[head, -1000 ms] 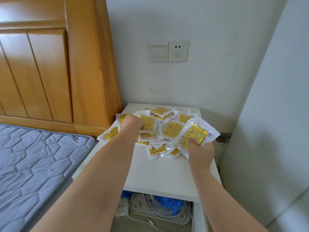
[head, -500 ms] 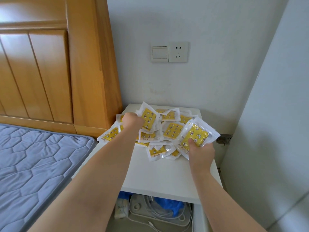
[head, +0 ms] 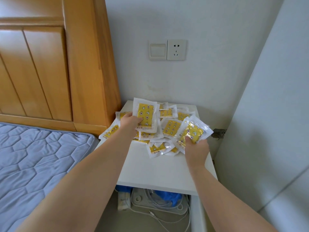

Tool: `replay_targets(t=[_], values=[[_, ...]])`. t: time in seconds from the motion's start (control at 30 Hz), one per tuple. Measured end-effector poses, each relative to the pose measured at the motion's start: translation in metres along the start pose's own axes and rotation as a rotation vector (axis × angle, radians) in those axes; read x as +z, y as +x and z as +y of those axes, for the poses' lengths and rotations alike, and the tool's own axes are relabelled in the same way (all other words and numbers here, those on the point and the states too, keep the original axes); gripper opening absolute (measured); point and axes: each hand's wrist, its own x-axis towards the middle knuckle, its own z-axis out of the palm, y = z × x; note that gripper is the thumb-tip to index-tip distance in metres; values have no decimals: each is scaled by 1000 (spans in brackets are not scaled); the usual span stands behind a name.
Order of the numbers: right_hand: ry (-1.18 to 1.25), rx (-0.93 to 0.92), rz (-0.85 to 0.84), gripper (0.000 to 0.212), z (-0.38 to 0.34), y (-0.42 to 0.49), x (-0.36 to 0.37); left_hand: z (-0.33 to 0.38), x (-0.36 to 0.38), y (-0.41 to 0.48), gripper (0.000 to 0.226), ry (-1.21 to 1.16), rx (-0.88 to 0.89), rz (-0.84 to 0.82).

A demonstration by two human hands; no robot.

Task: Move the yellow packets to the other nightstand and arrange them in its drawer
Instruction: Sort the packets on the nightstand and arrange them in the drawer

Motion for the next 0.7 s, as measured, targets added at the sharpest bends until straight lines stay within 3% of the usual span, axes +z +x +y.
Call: replay_targets(t=[0.23, 0.43, 0.7], values=[[-45, -2, 16, 22, -6, -6, 0, -29, -9, -31, 28, -132, -47, -246], [93, 5, 48, 6, -20, -22, -26, -55, -20, -62, 34, -151, -33, -453], [203, 59, -16, 18, -38, -94, -81, -91, -47, -138, 36, -184, -93, -538]])
